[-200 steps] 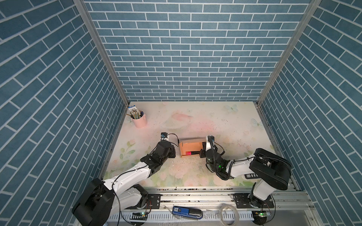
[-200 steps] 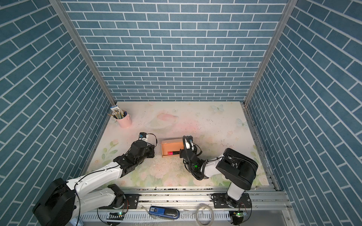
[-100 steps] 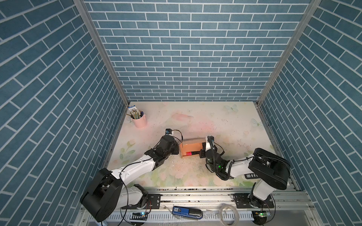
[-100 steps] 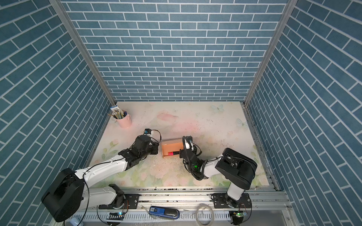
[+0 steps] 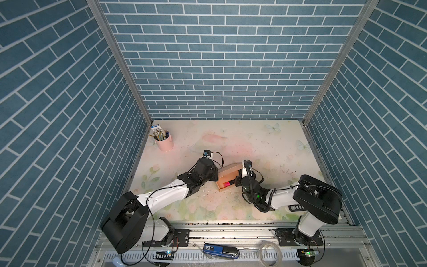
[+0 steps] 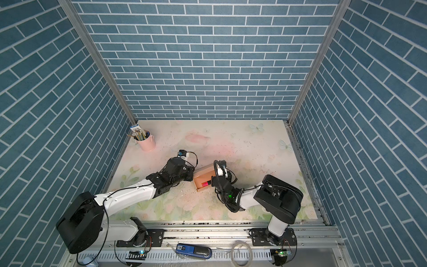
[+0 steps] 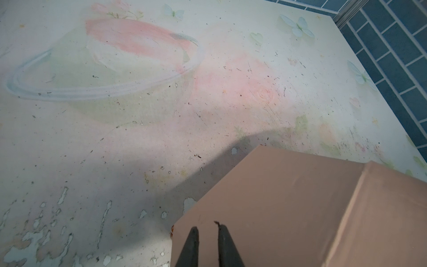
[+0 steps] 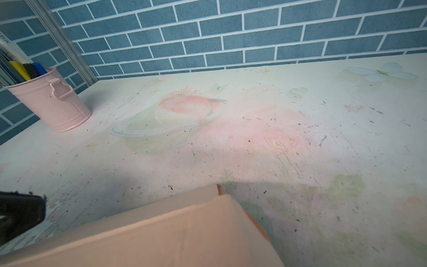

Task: Assemble paper box
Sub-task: Fold the lid at the center of the table.

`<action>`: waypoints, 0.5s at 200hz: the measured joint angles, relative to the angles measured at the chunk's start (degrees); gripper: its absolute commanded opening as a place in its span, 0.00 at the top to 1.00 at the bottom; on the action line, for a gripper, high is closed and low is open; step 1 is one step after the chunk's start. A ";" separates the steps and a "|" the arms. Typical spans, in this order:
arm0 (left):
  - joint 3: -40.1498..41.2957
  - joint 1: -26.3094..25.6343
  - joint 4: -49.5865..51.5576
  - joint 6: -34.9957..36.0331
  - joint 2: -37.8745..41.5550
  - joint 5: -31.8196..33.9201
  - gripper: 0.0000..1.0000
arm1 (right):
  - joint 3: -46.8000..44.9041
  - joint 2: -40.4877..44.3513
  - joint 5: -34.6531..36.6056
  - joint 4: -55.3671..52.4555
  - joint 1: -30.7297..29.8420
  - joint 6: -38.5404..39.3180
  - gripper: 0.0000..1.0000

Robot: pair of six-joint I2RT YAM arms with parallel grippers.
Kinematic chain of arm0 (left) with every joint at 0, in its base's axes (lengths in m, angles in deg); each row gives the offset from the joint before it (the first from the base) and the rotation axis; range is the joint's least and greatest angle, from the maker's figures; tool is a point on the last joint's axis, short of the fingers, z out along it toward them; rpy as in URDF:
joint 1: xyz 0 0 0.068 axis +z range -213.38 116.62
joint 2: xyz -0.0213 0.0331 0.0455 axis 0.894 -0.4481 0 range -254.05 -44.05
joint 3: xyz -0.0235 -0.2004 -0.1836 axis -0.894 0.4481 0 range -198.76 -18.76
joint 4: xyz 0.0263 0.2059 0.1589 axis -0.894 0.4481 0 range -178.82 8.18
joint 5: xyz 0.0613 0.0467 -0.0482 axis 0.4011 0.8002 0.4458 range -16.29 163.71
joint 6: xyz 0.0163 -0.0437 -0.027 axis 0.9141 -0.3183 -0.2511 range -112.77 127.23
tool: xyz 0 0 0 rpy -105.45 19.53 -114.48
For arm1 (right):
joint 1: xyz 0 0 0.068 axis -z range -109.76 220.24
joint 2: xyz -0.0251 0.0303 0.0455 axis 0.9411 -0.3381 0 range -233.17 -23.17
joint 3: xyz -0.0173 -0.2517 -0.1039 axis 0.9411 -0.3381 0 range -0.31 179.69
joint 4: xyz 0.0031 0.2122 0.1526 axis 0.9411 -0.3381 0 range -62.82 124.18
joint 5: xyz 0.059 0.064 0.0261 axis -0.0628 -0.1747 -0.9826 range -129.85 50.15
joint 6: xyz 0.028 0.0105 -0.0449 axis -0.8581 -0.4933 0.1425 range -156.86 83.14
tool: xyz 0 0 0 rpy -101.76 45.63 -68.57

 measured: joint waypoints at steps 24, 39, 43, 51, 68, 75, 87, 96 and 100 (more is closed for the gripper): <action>0.07 0.13 3.78 -0.52 2.54 1.77 0.81 | 0.22 0.02 0.09 -0.57 -0.11 0.00 1.00; 0.24 0.83 6.75 -1.36 6.12 2.49 0.81 | 0.42 0.02 0.13 -0.94 -0.15 0.00 1.00; 0.42 1.18 7.58 -1.64 7.50 2.71 0.81 | 0.48 0.02 0.13 -0.98 -0.15 0.00 1.00; 0.72 1.84 9.20 -2.08 9.90 3.28 0.81 | 0.61 0.02 0.13 -1.14 -0.15 0.00 1.00; 1.18 2.82 12.66 -2.64 13.60 4.39 0.81 | 0.85 0.02 0.13 -1.53 -0.20 0.00 1.00; 1.22 2.99 13.94 -2.80 14.27 4.72 0.81 | 0.96 0.02 0.11 -1.64 -0.20 0.00 1.00; 1.33 3.23 16.06 -2.86 14.45 5.05 0.81 | 1.11 0.02 0.11 -1.86 -0.22 0.00 1.00; 1.64 3.45 17.14 -2.84 14.12 5.03 0.81 | 1.18 0.02 0.11 -2.05 -0.22 0.00 1.00; 1.75 3.65 17.55 -2.84 13.90 4.94 0.81 | 1.18 0.02 0.11 -2.08 -0.22 0.00 1.00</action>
